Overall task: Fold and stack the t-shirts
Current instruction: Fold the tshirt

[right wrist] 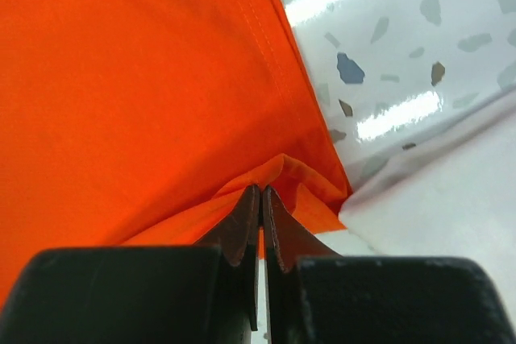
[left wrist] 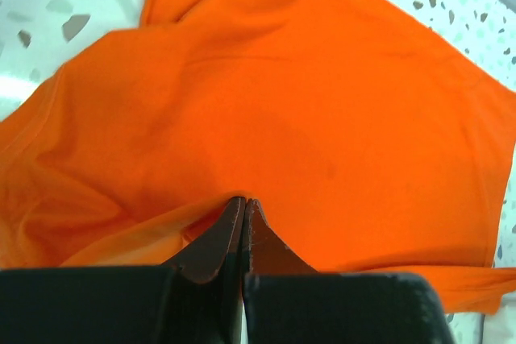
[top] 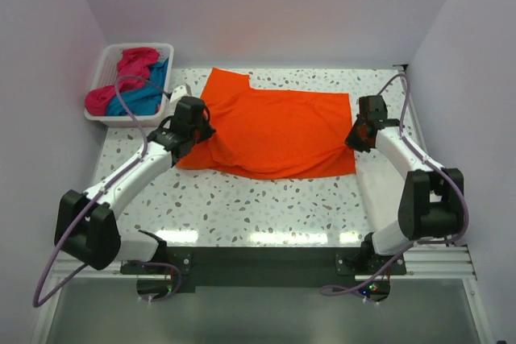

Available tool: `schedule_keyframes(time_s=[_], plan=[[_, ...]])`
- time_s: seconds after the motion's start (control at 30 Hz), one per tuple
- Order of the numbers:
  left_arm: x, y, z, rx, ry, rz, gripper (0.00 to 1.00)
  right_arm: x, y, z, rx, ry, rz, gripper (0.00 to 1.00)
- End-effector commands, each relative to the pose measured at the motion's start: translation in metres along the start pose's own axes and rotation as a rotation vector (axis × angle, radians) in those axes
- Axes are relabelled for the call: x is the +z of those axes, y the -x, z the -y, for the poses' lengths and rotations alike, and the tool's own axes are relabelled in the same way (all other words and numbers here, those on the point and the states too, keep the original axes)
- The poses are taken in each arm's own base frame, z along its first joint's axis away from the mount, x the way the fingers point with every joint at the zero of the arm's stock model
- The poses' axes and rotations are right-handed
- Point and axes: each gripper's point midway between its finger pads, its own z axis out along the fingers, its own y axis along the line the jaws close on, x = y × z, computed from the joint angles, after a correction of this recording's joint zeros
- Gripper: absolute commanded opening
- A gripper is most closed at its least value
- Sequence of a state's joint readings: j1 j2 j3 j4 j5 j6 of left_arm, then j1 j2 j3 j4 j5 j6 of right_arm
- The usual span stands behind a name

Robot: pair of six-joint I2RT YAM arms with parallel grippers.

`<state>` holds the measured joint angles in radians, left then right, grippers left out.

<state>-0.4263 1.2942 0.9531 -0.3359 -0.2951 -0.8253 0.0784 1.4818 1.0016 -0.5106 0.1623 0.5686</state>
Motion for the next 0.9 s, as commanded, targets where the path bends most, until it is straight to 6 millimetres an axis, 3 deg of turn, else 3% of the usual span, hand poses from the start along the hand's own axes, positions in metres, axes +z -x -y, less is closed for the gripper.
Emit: schedule_keyframes(time_s=[0.0,0.13,0.23,0.87], plan=[[0.011,0.051,0.033,-0.003,-0.046,0.143,0.00,0.011,0.034,-0.014,0.024,0.063,0.037,0.00],[0.038,0.057,0.035,0.002,-0.009,0.130,0.00,0.023,0.041,-0.016,0.049,0.082,0.014,0.00],[0.053,0.063,0.032,-0.006,0.009,0.124,0.00,0.032,0.048,-0.007,0.091,0.079,0.006,0.00],[0.096,0.085,0.017,-0.052,0.017,0.119,0.00,0.060,0.059,-0.001,0.125,0.052,0.006,0.00]])
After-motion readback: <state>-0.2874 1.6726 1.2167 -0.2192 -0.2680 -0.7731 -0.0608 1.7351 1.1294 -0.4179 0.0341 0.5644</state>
